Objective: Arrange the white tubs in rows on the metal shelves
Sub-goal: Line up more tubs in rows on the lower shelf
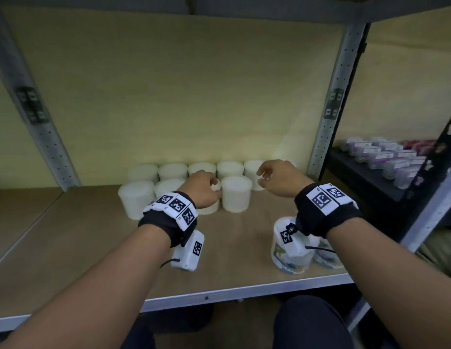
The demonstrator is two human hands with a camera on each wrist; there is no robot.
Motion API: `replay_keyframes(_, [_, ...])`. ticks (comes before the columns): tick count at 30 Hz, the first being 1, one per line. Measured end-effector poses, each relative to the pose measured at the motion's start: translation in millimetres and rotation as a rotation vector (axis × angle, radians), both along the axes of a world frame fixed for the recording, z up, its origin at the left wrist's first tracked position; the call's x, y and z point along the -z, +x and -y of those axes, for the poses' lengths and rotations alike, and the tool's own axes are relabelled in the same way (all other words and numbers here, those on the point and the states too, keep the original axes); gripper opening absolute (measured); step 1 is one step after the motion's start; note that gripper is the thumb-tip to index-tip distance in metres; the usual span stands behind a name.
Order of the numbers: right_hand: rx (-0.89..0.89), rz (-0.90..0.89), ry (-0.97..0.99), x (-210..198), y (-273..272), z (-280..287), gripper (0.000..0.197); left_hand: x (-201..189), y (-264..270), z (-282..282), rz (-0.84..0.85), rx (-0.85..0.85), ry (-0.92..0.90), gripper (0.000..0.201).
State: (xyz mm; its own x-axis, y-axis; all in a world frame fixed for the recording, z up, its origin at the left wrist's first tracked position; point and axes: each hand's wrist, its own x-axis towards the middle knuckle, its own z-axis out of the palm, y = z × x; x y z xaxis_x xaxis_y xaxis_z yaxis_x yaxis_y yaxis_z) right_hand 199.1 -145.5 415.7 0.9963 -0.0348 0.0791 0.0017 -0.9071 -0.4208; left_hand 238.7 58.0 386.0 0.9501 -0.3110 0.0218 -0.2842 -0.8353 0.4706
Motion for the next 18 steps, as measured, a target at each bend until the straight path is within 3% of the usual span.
replay_keyframes(7, [-0.044, -0.159, -0.167, 6, 57, -25, 0.039, 4, 40, -26, -0.027, -0.032, 0.075, 0.049])
replay_keyframes(14, [-0.078, -0.3, -0.332, 21, 101, -40, 0.054, 16, 74, -20, -0.045, -0.023, 0.097, 0.052])
replay_keyframes(18, [-0.1, -0.379, -0.431, 31, 112, -43, 0.061, 32, 84, -12, -0.055, 0.02, 0.203, 0.057])
